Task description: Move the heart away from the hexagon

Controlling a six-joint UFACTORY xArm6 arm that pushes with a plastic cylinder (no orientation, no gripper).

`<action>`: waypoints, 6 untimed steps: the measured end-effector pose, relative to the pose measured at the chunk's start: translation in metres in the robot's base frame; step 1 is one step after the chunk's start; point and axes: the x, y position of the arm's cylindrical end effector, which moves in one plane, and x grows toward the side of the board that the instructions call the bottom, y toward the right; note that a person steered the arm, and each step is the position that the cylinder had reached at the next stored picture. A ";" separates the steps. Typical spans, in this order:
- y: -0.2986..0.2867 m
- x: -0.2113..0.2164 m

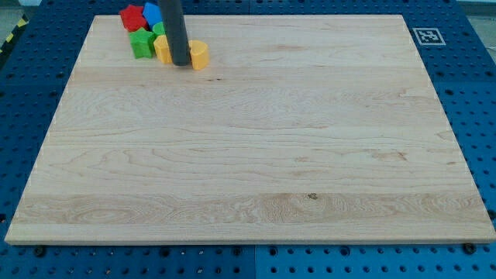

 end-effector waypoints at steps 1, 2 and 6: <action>0.028 0.000; 0.062 -0.009; 0.100 -0.069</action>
